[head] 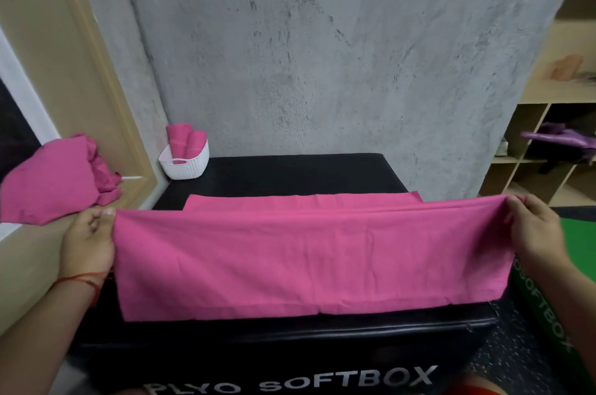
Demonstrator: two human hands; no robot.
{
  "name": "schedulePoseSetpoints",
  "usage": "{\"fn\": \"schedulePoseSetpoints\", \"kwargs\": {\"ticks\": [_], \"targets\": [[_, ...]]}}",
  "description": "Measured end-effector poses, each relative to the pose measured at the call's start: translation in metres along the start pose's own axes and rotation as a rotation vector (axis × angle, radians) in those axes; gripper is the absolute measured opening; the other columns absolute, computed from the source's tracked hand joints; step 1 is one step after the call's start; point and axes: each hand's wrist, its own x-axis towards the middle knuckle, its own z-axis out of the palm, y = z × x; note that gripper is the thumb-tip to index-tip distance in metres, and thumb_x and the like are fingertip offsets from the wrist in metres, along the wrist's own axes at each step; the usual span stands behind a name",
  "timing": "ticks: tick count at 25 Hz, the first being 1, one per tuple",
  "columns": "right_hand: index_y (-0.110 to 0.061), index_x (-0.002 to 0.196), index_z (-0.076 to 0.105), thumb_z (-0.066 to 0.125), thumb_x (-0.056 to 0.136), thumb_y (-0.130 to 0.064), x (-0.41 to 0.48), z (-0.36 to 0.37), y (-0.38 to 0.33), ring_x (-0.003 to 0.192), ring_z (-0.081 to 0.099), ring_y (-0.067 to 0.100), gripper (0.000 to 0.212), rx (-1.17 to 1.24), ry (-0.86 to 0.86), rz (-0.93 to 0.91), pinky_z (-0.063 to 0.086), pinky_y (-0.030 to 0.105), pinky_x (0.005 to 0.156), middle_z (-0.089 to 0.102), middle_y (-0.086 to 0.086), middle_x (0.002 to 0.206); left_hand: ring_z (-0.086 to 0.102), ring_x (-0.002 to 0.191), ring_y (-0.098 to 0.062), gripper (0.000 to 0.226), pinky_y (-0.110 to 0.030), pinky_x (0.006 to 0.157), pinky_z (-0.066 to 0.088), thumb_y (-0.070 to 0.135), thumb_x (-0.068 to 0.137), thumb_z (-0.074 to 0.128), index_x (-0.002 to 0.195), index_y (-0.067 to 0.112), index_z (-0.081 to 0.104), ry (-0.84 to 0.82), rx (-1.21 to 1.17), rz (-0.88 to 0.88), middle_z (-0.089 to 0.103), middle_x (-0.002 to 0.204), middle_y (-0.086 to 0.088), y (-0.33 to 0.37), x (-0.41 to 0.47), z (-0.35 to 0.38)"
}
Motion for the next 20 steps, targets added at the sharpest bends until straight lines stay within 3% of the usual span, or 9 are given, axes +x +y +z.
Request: {"fn": "schedulePoseSetpoints", "kwargs": {"ticks": [6,10,12,14,18,20], "targets": [[-0.012,0.104,0.069,0.053,0.107,-0.034,0.072,0.068,0.005,0.073,0.051,0.022,0.028,-0.067,0.016,-0.019,0.039,0.036,0.065,0.059,0.007,0.077,0.061,0.093,-0.024,0.03,-0.041,0.088,0.047,0.038,0.106,0.054,0.111,0.011,0.066,0.064,0.074,0.03,0.068,0.101,-0.011,-0.009,0.074,0.069],[-0.005,0.101,0.069,0.054,0.104,-0.044,0.127,0.131,0.036,0.086,0.062,0.03,0.042,-0.22,0.009,-0.043,0.046,0.038,0.075,0.07,0.018,0.092,0.064,0.09,-0.035,0.034,-0.042,0.085,0.047,0.035,0.104,0.055,0.102,0.004,0.069,0.053,0.148,0.024,0.07,0.095,-0.022,-0.04,0.134,0.128],[-0.006,0.102,0.07,0.052,0.105,-0.047,0.142,0.162,0.06,0.095,0.066,0.039,0.045,-0.359,-0.01,-0.024,0.047,0.043,0.081,0.071,0.022,0.101,0.059,0.079,-0.037,0.045,-0.038,0.076,0.04,0.038,0.099,0.048,0.086,0.0,0.067,0.019,0.268,0.054,0.063,0.079,-0.024,-0.062,0.149,0.16],[-0.008,0.111,0.07,0.051,0.103,-0.052,0.144,0.195,0.094,0.103,0.067,0.045,0.048,-0.457,-0.037,0.049,0.049,0.046,0.085,0.072,0.024,0.113,0.061,0.08,-0.042,0.05,-0.04,0.074,0.04,0.042,0.098,0.044,0.078,-0.001,0.064,-0.064,0.372,-0.013,0.062,0.079,-0.027,-0.095,0.15,0.194],[-0.027,0.14,0.045,0.055,0.098,-0.04,0.116,0.236,0.139,0.115,0.064,0.05,0.045,-0.619,-0.066,0.07,0.05,0.059,0.098,0.066,0.023,0.132,0.066,0.094,-0.045,0.039,-0.048,0.082,0.05,0.052,0.102,0.051,0.098,0.015,0.063,-0.098,0.538,-0.143,0.068,0.097,-0.023,-0.163,0.137,0.223],[-0.033,0.138,0.04,0.054,0.095,-0.034,0.119,0.234,0.146,0.11,0.066,0.049,0.045,-0.595,-0.026,0.032,0.051,0.061,0.095,0.067,0.022,0.126,0.065,0.098,-0.045,0.026,-0.049,0.085,0.051,0.042,0.101,0.054,0.105,0.017,0.06,-0.103,0.559,-0.155,0.067,0.102,-0.021,-0.169,0.139,0.225]]}}
